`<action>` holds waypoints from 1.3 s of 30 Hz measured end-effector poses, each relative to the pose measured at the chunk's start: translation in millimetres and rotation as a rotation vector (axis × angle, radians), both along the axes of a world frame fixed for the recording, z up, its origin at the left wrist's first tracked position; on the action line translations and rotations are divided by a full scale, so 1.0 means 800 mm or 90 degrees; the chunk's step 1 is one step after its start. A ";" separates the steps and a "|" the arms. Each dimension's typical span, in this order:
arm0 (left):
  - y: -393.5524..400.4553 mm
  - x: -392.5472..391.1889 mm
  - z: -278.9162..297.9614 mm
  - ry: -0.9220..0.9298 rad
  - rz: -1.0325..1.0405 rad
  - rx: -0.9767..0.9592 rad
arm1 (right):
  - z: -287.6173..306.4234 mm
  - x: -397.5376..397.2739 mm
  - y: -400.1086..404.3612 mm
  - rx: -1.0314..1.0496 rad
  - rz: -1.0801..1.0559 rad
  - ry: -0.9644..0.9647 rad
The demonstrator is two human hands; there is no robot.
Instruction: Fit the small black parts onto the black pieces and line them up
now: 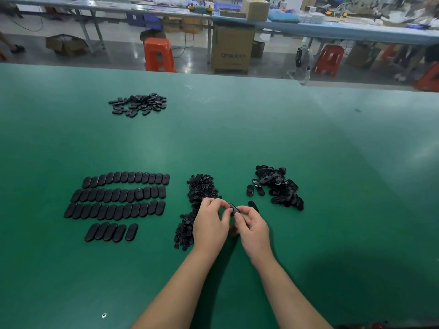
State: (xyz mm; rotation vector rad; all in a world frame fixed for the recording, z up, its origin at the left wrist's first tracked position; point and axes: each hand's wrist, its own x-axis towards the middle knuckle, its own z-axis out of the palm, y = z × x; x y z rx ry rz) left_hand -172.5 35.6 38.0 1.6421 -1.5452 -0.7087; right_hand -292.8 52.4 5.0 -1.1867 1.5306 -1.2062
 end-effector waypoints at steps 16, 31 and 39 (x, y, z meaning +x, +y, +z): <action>-0.009 -0.001 -0.004 0.082 0.021 0.066 | 0.004 0.002 0.001 -0.005 0.002 0.010; -0.008 0.006 -0.006 0.015 -0.020 -0.007 | 0.001 0.002 0.001 0.004 0.013 -0.022; -0.001 0.008 -0.009 -0.073 -0.068 -0.099 | 0.003 0.002 0.000 -0.006 -0.013 -0.088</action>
